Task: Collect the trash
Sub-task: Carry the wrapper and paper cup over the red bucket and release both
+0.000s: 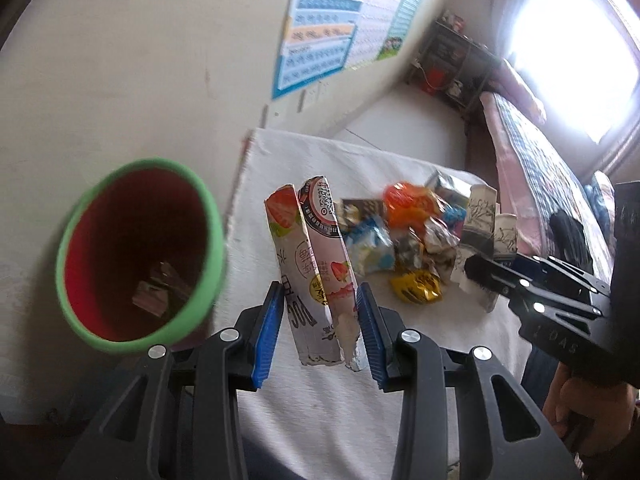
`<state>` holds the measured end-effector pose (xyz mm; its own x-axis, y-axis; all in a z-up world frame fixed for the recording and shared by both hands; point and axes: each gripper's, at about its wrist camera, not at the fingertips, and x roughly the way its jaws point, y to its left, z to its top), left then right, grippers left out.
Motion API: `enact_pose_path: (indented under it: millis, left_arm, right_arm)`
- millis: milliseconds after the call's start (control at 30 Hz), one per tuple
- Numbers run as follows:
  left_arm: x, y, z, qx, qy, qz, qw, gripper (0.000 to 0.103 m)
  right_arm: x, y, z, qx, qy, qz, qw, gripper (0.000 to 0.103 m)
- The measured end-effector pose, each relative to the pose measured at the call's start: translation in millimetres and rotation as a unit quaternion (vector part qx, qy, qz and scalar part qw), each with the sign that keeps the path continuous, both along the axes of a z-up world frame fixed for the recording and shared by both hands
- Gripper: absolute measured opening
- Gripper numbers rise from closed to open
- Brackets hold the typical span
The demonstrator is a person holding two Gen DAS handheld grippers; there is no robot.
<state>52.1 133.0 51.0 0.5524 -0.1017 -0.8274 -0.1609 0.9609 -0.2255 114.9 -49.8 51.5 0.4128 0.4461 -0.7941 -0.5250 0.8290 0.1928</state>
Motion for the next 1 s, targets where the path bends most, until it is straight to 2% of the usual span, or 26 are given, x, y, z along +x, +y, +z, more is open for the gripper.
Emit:
enact_pose_path:
  millis: [500,767,1000]
  left_arm:
    - [-50.5,99.1,11.6,-0.004,-0.017,0.101,0.9947,0.036]
    - [-70.2,162.1,19.4,-0.026,-0.037,0.146,0.9882,0.036]
    - [-72.8,193.4,21.6,-0.059,-0.049,0.163,0.9836,0.036]
  right_arm:
    - [-12.0,129.3,22.9,0.014,-0.010,0.116,0.993,0.037]
    - [-8.2,181.6,19.9,0.019,-0.002,0.160,0.987,0.037]
    - [-4.5,219.9,15.8,0.015,0.002,0.180,0.983,0.037]
